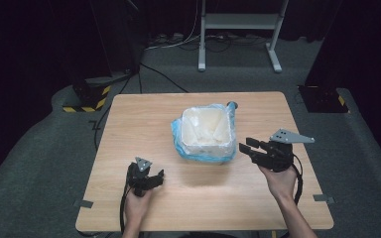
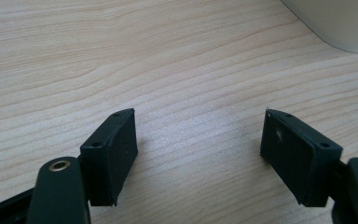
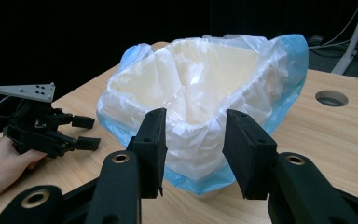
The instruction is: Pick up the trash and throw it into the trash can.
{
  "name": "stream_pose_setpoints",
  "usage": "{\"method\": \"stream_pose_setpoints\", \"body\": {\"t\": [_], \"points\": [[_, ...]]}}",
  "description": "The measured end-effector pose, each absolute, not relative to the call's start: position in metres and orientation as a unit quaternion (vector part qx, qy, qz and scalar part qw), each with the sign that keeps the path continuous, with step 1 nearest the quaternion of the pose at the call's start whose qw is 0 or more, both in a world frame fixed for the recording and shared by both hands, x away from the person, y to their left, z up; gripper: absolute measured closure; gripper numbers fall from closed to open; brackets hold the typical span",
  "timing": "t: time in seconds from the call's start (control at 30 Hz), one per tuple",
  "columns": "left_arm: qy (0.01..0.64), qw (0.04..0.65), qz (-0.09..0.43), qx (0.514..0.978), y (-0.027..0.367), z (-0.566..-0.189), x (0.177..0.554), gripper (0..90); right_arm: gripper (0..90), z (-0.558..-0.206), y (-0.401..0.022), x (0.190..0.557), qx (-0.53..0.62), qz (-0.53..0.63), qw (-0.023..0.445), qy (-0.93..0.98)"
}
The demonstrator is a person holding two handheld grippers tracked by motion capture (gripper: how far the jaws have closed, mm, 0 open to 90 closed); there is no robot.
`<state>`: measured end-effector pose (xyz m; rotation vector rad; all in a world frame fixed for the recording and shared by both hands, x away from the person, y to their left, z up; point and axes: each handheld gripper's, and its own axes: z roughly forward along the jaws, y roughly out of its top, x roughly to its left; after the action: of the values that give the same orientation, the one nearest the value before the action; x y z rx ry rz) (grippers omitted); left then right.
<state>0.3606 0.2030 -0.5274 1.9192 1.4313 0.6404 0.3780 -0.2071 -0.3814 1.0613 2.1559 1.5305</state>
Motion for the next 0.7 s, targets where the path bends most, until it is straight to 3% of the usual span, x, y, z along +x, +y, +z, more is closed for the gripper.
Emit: {"method": "stream_pose_setpoints", "body": {"t": [0.7], "points": [[0.545,0.326,0.244,0.733,0.203,-0.527,0.361,26.7,56.2,-0.416,-0.219,0.361,0.39,0.522,0.142,0.745]]}}
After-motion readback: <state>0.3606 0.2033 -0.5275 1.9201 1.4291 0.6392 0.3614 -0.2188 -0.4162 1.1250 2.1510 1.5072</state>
